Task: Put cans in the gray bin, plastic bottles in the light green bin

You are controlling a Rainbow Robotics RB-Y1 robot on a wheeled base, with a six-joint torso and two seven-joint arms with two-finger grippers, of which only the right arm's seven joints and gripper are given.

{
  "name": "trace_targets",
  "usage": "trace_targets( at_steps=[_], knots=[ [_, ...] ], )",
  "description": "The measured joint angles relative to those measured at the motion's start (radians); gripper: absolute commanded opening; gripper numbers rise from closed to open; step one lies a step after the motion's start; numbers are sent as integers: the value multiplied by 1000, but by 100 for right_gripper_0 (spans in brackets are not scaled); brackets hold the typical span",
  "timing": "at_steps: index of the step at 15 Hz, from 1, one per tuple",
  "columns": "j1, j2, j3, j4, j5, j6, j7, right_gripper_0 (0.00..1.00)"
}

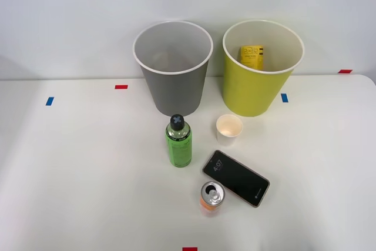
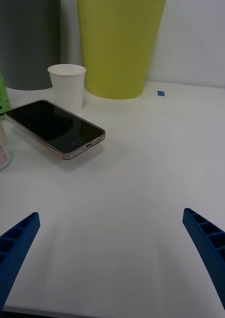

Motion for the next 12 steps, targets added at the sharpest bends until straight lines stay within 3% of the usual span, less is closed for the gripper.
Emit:
trace_targets(
  at_steps=[12],
  knots=[
    [0,0,0,0,0,0,0,100]
  ],
)
